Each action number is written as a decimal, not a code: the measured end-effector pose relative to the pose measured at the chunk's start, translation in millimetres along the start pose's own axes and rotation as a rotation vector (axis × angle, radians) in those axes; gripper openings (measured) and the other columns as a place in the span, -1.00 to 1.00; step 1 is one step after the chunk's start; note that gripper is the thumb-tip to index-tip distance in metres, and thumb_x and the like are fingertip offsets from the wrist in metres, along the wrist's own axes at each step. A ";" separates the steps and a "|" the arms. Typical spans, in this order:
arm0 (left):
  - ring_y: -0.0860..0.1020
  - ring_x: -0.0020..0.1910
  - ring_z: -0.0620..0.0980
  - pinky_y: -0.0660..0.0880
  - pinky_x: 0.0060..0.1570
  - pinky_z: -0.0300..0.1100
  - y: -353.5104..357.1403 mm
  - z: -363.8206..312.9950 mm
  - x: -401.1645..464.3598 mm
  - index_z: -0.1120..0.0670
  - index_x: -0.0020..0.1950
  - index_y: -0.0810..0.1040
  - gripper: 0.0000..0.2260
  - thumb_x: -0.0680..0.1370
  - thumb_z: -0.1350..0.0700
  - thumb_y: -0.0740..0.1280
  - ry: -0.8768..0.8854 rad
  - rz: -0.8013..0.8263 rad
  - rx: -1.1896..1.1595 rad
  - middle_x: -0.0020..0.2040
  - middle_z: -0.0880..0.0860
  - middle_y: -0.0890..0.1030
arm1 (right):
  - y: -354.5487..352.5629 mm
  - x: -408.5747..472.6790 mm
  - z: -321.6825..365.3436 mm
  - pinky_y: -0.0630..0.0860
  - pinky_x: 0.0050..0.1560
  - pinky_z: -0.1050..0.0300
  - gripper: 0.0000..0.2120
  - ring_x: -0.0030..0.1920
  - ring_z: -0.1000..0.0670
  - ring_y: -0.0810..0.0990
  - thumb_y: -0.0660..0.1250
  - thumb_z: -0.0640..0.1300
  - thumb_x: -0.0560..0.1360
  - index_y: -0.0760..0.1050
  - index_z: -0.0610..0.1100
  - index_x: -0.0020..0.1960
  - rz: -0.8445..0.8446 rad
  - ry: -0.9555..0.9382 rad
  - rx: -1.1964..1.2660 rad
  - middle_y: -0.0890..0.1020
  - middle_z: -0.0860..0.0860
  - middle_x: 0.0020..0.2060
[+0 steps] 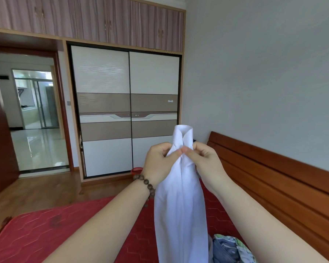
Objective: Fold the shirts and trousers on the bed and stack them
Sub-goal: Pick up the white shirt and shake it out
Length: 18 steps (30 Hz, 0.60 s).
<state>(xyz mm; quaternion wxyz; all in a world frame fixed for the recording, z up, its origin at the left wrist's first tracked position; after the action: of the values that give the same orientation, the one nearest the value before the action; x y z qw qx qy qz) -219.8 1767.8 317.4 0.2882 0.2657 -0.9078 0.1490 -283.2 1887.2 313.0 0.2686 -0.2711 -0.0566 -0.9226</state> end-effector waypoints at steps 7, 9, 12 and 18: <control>0.29 -0.34 -0.05 0.24 -0.33 -0.21 6.4 1.8 -2.6 0.35 -0.28 0.41 -0.47 0.35 -0.13 0.48 -0.018 0.137 0.026 -0.36 0.08 0.31 | 3.0 0.3 -14.4 0.50 -0.07 0.12 -0.68 -0.15 -0.07 0.60 0.13 -0.10 0.63 0.58 -0.27 -0.01 0.072 0.345 0.220 0.64 -0.15 -0.13; 0.42 -0.29 -0.06 0.37 -0.25 -0.20 7.1 7.8 -2.2 0.31 -0.16 0.52 -0.52 0.29 -0.09 0.53 -0.039 0.127 0.043 -0.30 0.09 0.45 | 13.0 -3.1 -12.2 0.49 -0.06 0.21 -0.60 -0.11 0.03 0.64 0.07 -0.07 0.65 0.59 -0.29 0.10 0.184 0.376 0.210 0.69 -0.11 -0.03; 0.45 -0.27 -0.04 0.40 -0.23 -0.21 1.4 19.2 3.6 0.33 -0.15 0.54 -0.72 0.36 0.15 0.51 -0.095 0.091 0.031 -0.28 0.09 0.50 | 20.2 -7.9 -9.7 0.44 0.22 0.17 -0.60 0.15 0.04 0.60 0.07 -0.05 0.65 0.62 -0.23 0.13 0.282 0.381 0.120 0.68 -0.07 0.08; 0.52 -0.18 0.04 0.45 -0.08 -0.04 -14.9 39.2 8.8 0.36 -0.08 0.57 -0.90 0.47 0.32 0.40 -0.245 0.082 -0.072 -0.19 0.15 0.57 | -31.7 11.2 37.2 0.46 0.02 0.25 -0.91 0.02 0.09 0.61 0.38 -0.12 0.52 0.62 -0.06 0.01 -0.081 -0.109 -0.381 0.67 0.06 -0.04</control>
<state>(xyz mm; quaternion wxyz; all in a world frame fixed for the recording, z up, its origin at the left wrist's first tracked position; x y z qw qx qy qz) -234.8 1735.6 293.4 0.1782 0.2343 -0.9510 0.0944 -290.4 1918.2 351.7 0.1718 -0.3640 0.0938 -0.9106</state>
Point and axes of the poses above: each hand's wrist, its own x-axis towards the middle knuckle, its own y-axis out of the palm, z = x × y, the point moved 10 cm from there along x, towards the middle knuckle
